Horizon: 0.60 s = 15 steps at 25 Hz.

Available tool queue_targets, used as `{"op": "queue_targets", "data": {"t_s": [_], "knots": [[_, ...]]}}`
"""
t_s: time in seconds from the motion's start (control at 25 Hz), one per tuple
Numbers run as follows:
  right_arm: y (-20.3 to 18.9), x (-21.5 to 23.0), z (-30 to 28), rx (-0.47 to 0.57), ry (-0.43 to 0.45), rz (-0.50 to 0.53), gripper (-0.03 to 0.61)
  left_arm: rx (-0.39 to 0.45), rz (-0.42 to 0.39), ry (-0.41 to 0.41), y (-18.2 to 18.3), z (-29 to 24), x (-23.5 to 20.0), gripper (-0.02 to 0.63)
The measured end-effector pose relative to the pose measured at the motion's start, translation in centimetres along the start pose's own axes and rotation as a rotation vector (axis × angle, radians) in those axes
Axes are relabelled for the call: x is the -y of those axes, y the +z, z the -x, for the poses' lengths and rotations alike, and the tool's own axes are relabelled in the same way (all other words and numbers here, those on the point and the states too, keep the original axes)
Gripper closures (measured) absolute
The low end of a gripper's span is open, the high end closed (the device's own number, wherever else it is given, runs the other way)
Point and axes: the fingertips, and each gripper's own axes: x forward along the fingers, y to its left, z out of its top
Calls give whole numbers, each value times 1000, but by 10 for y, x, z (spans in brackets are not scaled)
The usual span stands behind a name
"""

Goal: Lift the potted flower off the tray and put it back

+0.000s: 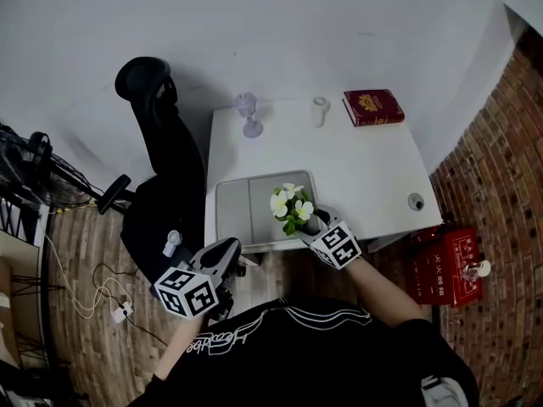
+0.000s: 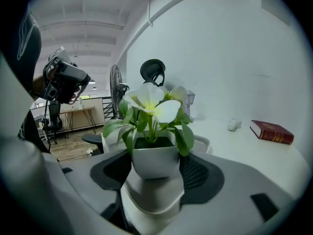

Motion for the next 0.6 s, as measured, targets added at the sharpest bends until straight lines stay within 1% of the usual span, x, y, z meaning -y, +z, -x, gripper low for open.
{"op": "queue_targets", "data": {"t_s": [0.24,0.44,0.6], "knots": [[-7,2,1,-3,-34,-45,270,-13,2,-7,-3,-3,0,568],[-6,3,11,2,-49,-87,208,-23,-20,-41,-1,-7,10,568],[-7,2,27,4,-50,-152,164,-41,-29,-69,-2,-7,13,568]]}}
